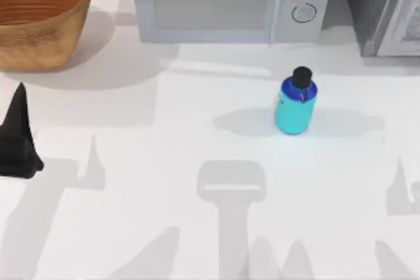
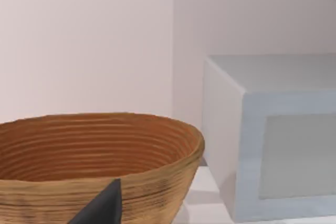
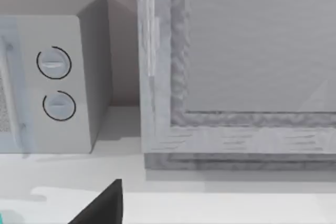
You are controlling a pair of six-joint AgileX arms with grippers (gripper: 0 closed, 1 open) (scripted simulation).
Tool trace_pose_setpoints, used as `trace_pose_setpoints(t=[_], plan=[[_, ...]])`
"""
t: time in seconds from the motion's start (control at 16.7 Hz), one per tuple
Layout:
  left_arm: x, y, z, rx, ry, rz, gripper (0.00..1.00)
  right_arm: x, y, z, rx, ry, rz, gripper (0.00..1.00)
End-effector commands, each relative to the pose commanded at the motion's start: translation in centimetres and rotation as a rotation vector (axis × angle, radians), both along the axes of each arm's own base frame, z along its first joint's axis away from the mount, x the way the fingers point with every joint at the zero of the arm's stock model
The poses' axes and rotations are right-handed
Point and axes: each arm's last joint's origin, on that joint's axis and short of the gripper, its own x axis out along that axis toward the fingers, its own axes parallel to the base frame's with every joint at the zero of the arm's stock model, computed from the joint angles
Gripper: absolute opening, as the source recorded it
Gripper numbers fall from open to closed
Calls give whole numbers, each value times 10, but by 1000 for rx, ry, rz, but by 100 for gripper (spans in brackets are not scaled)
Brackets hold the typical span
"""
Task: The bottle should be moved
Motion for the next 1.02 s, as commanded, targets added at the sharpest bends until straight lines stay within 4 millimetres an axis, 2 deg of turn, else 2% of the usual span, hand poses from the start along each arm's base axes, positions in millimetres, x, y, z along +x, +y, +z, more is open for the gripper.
trace_pose_setpoints(t=[0.24,0.42,0.6,0.72,0.84,1.02], plan=[[45,-29,16,3,14,-130,100,0,0,0,0,0,0,100],[87,-65,4,18,57,-235,100,0,0,0,0,0,0,100],[122,-109,-31,39,105,-344,100,0,0,0,0,0,0,100],[136,-139,-63,51,125,-413,100,0,0,0,0,0,0,100],[142,-166,-96,61,135,-478,100,0,0,0,0,0,0,100],[141,-197,-140,65,125,-560,100,0,0,0,0,0,0,100]])
